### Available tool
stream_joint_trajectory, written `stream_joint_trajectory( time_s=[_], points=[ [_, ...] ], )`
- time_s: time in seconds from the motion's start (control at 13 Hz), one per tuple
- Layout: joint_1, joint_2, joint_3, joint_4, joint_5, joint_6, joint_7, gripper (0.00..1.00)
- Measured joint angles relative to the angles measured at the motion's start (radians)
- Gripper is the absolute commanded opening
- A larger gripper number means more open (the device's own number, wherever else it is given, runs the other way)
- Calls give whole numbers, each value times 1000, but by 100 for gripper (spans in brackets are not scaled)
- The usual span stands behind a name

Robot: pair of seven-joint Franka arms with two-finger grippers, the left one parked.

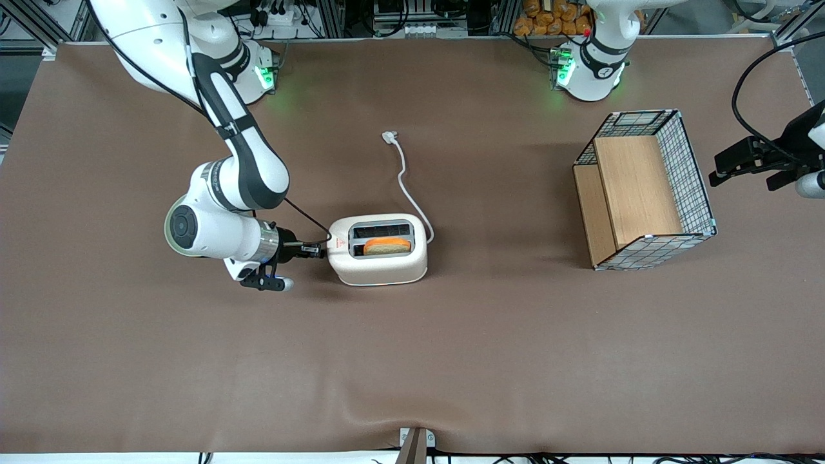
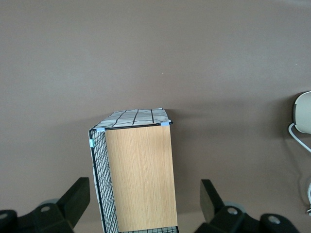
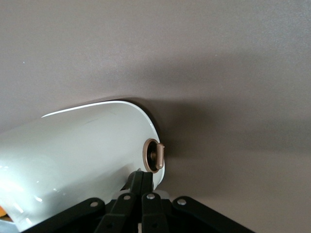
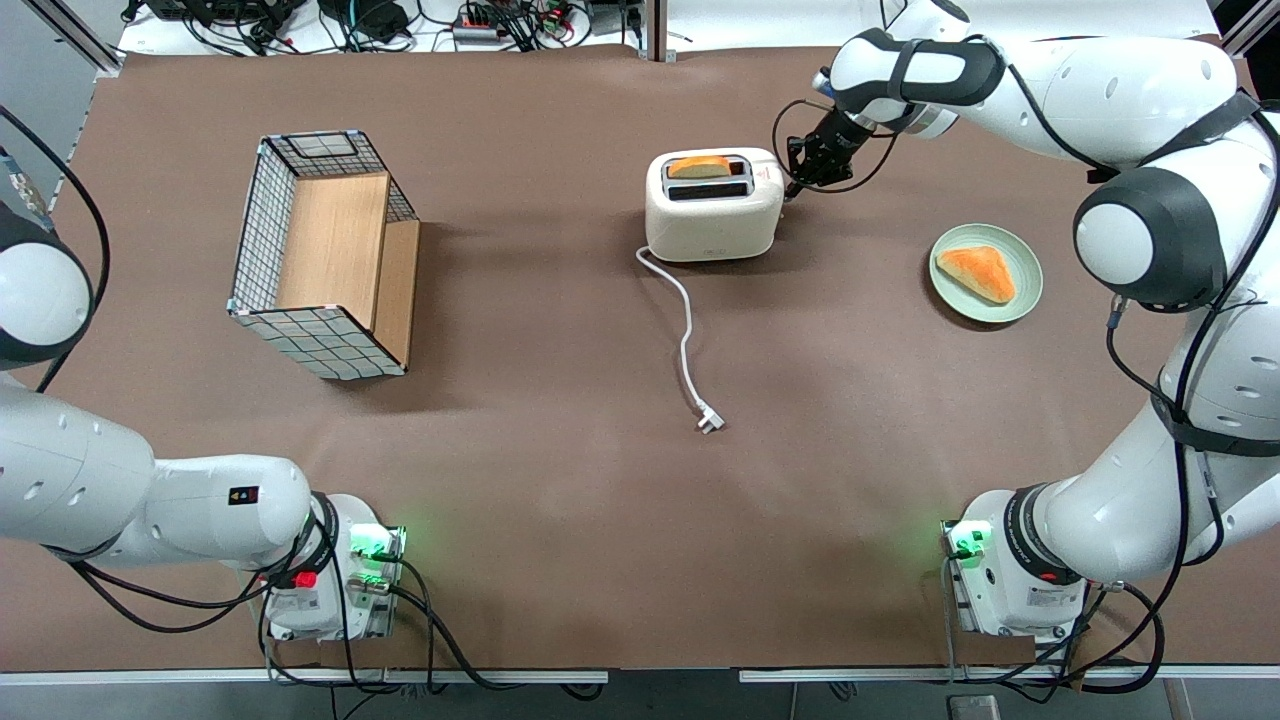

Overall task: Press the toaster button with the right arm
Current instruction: 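Hold the right gripper on the pressed toaster lever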

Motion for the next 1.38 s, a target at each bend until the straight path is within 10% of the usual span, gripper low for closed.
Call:
stream_joint_trajectory(
  time_s=[1.38],
  points=[
    [1,11,2,-24,70,50,-96,0]
  ],
)
